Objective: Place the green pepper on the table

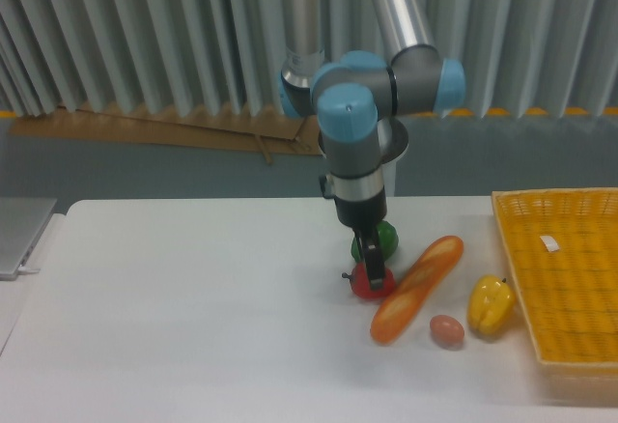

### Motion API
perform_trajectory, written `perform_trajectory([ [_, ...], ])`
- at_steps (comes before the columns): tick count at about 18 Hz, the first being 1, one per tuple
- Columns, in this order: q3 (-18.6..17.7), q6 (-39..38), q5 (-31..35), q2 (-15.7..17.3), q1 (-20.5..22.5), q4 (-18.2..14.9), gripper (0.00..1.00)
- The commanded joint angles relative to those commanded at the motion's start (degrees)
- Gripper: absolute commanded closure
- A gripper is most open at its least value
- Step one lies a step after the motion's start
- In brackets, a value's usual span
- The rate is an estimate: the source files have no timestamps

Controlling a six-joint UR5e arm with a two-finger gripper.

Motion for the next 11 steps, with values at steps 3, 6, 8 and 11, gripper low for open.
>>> perform_trajectory([
  [3,-0.08,-0.18,0.0,2.46,-0.62,-3.26,0.0],
  [6,-0.17,-0.18,0.0,4.93,-1.49,-6.43,0.0],
  [8,-0.17,-0.18,0.0,6.07,-2.72,-7.31,0.0],
  [11,-0.17,-0.18,0.09,6.6,-2.99,-8.45,0.0],
])
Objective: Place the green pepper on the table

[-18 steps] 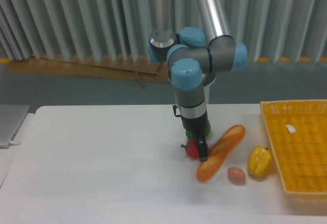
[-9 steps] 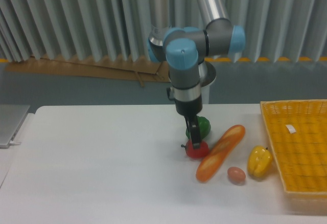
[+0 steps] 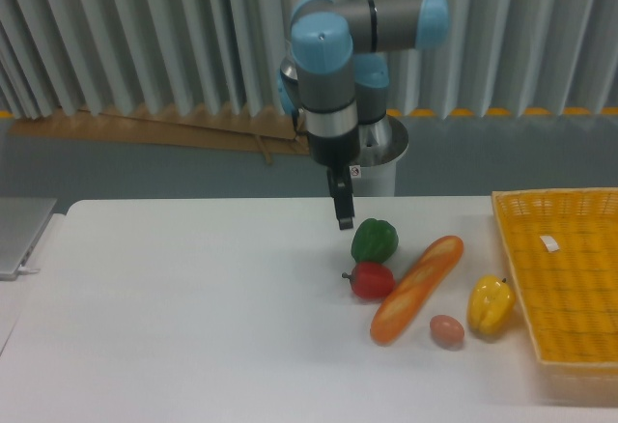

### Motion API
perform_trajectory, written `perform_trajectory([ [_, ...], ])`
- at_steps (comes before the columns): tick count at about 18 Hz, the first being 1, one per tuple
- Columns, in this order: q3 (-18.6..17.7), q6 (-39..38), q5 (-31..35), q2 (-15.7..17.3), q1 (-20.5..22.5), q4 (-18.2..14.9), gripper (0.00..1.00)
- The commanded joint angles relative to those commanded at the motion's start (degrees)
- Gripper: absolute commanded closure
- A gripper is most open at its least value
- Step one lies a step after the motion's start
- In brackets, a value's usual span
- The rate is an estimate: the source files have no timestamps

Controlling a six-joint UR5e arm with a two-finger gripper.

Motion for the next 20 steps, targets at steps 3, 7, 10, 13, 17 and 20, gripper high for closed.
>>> perform_trajectory([
  [3,0.09,0.17,0.44,0.61,0.0,-2.9,0.0],
  [7,0.44,0.61,0.44,0.97,0.09,-5.54,0.0],
  [10,1.14,0.62,0.7,1.05,0.09,-6.07,0.0],
  [13,1.49,0.62,0.7,1.93,0.17,-6.95,0.0],
  [17,1.49,0.79,0.7,1.76,0.35,-6.95,0.0],
  [20,1.49,0.79,0.53,1.76,0.35,-6.95,0.0],
])
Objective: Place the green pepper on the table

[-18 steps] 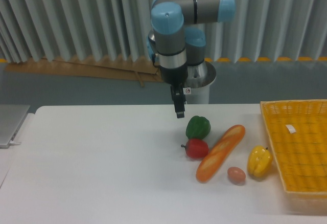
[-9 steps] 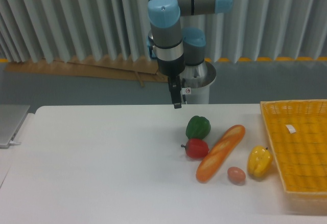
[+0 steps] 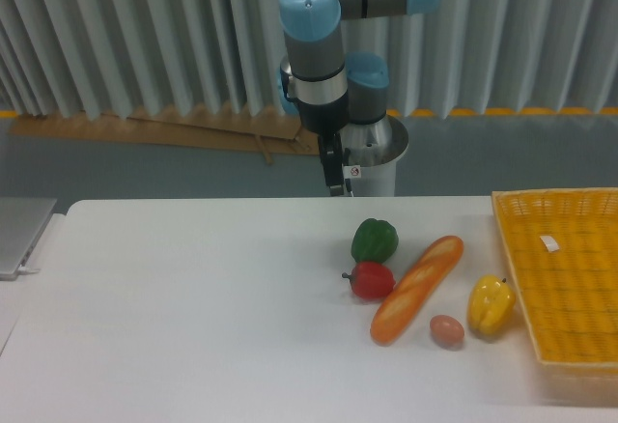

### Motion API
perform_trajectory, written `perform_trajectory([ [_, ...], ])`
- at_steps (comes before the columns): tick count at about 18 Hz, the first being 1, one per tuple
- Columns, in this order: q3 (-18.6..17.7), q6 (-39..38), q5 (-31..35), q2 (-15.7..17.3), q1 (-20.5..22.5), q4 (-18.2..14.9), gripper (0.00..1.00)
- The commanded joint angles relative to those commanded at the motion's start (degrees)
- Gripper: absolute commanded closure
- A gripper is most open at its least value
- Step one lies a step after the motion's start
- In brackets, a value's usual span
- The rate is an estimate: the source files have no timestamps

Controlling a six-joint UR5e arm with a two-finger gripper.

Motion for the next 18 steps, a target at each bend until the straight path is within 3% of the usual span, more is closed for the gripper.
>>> perform_trajectory([
  [6,-0.53,-0.79,-7.55,-0.44,0.0,0.35,0.0],
  [18,-0.53,-0.53,-5.2,-0.26,0.26,0.97,0.0],
])
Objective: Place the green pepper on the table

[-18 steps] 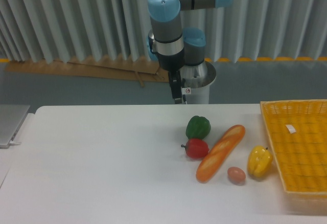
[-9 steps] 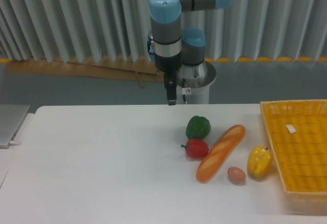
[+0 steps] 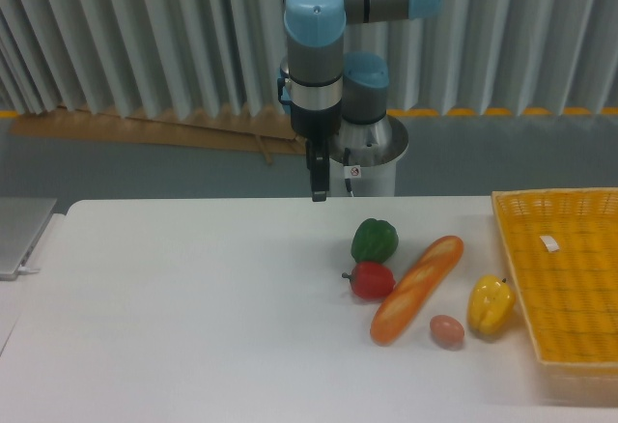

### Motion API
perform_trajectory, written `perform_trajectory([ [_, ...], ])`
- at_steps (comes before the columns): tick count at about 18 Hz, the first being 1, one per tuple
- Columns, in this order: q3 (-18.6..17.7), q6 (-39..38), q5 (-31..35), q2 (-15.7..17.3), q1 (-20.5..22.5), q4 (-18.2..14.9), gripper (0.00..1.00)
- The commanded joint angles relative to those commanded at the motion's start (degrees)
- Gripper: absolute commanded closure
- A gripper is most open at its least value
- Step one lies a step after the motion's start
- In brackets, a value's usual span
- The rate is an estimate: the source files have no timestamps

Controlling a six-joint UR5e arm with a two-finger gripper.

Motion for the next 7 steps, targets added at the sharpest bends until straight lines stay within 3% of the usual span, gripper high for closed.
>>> perform_trajectory([
  [7,0.0,0.18,0.36,0.0,0.0,0.0,0.0],
])
